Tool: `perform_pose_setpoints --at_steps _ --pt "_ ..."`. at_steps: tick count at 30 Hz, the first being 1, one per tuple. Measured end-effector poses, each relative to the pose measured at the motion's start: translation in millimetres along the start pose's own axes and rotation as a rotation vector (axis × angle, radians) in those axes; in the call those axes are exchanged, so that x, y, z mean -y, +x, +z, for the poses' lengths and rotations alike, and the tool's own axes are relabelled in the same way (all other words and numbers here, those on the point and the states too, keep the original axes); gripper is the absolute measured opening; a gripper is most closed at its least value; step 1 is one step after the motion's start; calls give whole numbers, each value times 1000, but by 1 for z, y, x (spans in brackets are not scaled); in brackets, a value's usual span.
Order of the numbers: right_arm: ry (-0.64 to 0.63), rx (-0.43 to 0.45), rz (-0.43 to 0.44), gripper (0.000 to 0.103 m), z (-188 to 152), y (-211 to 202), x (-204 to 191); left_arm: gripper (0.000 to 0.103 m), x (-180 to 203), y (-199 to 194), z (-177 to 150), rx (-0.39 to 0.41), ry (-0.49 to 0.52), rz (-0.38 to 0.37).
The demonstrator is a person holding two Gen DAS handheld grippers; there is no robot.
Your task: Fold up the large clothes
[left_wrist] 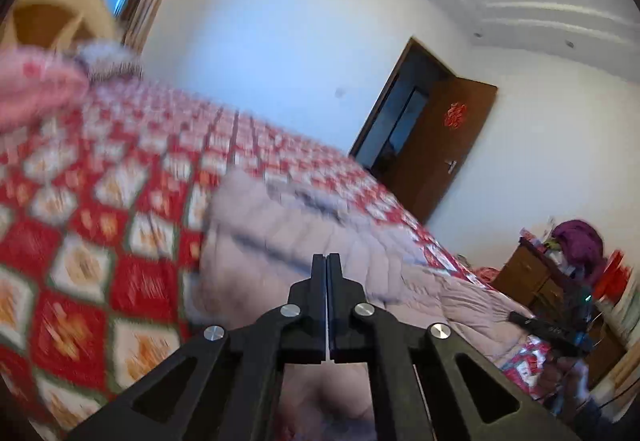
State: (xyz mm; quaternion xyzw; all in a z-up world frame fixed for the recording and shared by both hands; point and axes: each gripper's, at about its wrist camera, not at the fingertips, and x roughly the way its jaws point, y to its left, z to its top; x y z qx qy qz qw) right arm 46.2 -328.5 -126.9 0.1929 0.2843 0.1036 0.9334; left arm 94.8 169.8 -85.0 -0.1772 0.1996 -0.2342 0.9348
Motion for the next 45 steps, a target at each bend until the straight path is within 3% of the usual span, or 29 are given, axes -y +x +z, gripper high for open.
perform_pose_setpoints --at_steps 3,8,9,11,12,13,16,21,26,28,29,31,33,35,38,41,45 --pt "-22 34 12 11 10 -13 -10 0 -1 1 7 -19 33 106" --pt "-24 0 -3 11 3 0 -6 1 -36 37 -16 -224 -75 210" --pt "-19 -11 -3 11 0 3 -3 7 -40 43 -23 -248 -77 233" --pt "-16 -31 -8 11 -4 8 1 64 -44 53 -37 -278 -61 294" --pt "-12 -39 -8 11 -6 10 3 101 -45 57 -43 -301 -68 293" --pt "-8 -42 -6 11 -7 10 5 102 -47 61 -51 -322 -83 295" --pt "4 -59 -2 11 -11 15 11 102 -48 73 -70 -381 -101 300" --pt "14 -79 -1 11 -17 22 14 102 -52 84 -100 -480 -144 375" --pt "25 -86 6 11 -19 24 18 99 -54 87 -115 -511 -179 353" --pt "27 -90 7 11 -20 25 19 51 -48 86 -114 -521 -160 347" --pt "26 -91 6 11 -21 25 18 43 -45 83 -112 -515 -140 389" --pt "21 -93 8 11 -22 26 17 20 -41 74 -103 -480 -128 390" --pt "20 -84 7 11 -23 25 15 12 -38 64 -88 -440 -138 362" --pt "22 -63 12 11 -21 19 13 11 -26 47 -62 -382 -153 279" --pt "36 -8 38 11 -9 2 8 11 -3 34 -35 -344 -79 246" --pt "13 31 45 11 2 -12 0 11 6 24 -24 -326 -91 164" --pt "42 66 82 11 11 -27 -4 9 13 8 -7 -269 -103 125"
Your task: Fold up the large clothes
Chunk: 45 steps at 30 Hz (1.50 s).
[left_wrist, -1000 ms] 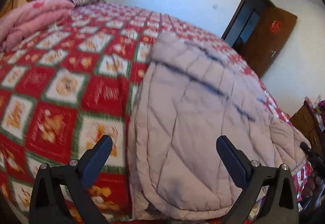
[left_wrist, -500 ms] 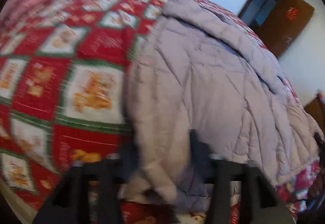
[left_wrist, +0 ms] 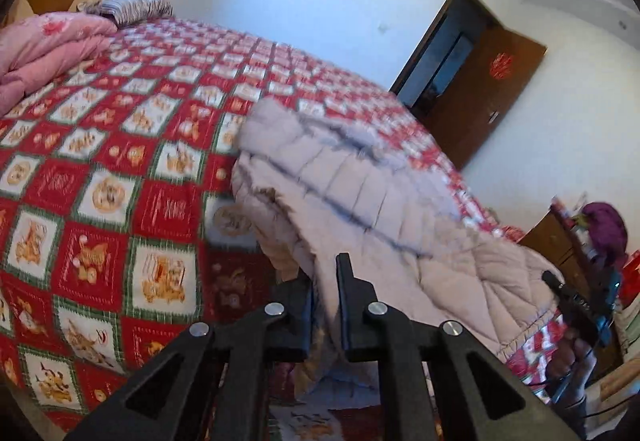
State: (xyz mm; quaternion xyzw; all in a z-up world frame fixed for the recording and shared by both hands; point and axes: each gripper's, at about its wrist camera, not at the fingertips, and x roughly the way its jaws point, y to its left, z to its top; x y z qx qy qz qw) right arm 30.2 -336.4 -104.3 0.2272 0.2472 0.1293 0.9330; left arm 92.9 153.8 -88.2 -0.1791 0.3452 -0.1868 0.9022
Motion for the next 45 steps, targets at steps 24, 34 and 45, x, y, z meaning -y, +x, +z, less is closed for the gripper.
perform_pose_setpoints --at_steps 24,34,45 --pt "76 48 -188 23 197 224 57 102 -20 194 211 258 101 303" --pt "-9 99 -362 89 170 264 50 102 33 253 153 286 321 399" --pt "-473 -17 -407 89 110 314 -27 102 -32 343 163 32 39 637"
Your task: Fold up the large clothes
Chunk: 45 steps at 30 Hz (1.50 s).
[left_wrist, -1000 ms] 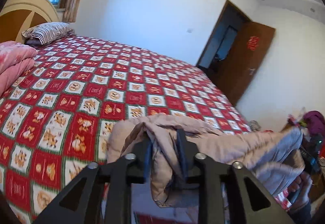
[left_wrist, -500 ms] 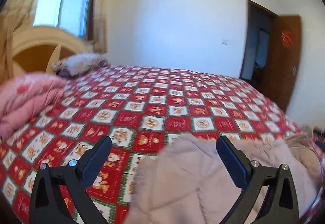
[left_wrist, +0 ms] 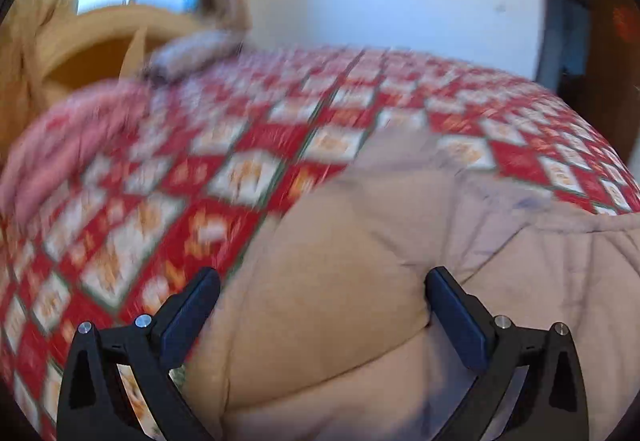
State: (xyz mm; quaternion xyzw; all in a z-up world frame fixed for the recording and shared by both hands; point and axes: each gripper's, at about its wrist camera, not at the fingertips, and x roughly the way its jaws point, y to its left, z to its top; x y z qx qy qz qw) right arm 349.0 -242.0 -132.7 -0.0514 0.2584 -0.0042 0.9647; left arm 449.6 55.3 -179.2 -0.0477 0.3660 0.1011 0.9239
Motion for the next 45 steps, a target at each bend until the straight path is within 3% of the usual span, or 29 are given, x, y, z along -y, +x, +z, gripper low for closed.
perform_pose_setpoints --at_steps 5,7,12,17,20,22,24,26,28,30,33,36,45 --pt "73 -77 -106 89 6 55 34 102 -16 21 -9 -3 -84 -32" --pt "125 -130 -84 90 -4 77 45 102 -15 27 -9 -16 -100 -44" --pt "113 -117 -105 95 -9 86 41 102 -13 46 -6 -68 -126 -94" --pt "130 -187 -103 99 -10 102 44 102 -9 38 2 -124 -98 -109" --pt "115 -242 -114 100 -8 109 42 102 -3 -8 11 2 -76 -114" --pt "98 -246 -161 95 2 99 38 102 12 -36 18 90 -36 -132" --pt "133 -167 -185 94 14 77 30 102 32 -52 23 156 14 -141" --pt "155 -102 -136 97 29 59 11 102 57 -52 24 188 80 -143" --pt "123 -93 -78 99 38 60 -13 102 72 -36 24 169 118 -111" --pt "87 -115 -75 99 40 75 -32 102 80 -13 21 117 135 -80" --pt "73 -196 -66 99 27 108 -37 102 76 21 14 23 97 -107" --pt "121 -196 -32 102 17 116 -31 102 72 21 4 54 58 -118" --pt "80 -252 -41 103 10 129 -39 102 85 28 -2 47 102 -51"
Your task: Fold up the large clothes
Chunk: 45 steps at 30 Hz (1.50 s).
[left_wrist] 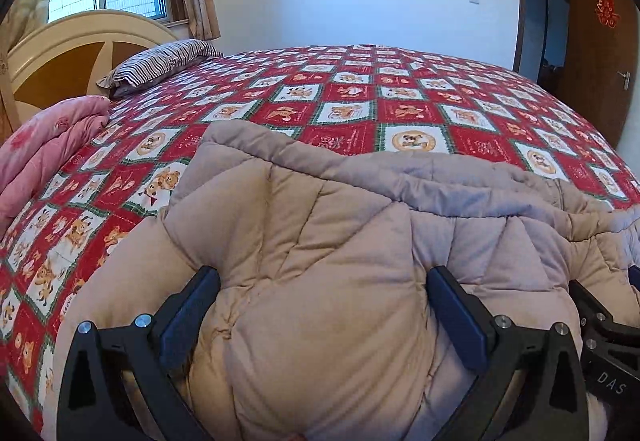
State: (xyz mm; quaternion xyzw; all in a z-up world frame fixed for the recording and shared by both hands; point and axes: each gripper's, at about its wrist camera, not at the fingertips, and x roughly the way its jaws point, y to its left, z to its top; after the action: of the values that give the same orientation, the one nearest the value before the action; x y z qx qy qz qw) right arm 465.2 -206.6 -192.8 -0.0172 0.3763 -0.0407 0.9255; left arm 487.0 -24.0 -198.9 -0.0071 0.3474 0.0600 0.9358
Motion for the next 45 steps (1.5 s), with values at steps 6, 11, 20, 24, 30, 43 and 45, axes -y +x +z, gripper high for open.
perform_pose_setpoints --at_steps 6,11,20,24,30,43,45 --pt "-33 -33 -25 103 1 8 -7 102 4 6 -1 -26 18 21" --pt "-45 -47 -36 103 1 11 -10 102 5 6 -2 -24 19 28" --pt "-72 -73 -55 103 2 17 -14 102 7 8 -1 -32 25 38" --pt "-75 -77 -58 103 2 18 -15 102 6 8 -1 -39 24 33" --pt "-94 -129 -61 103 6 16 -17 102 -15 -23 12 -130 43 -17" --pt "-110 -74 -45 103 -43 -35 -21 102 -43 -54 -54 17 55 38" --pt "-119 -72 -55 103 -42 -33 -23 102 -42 -53 -53 12 60 46"
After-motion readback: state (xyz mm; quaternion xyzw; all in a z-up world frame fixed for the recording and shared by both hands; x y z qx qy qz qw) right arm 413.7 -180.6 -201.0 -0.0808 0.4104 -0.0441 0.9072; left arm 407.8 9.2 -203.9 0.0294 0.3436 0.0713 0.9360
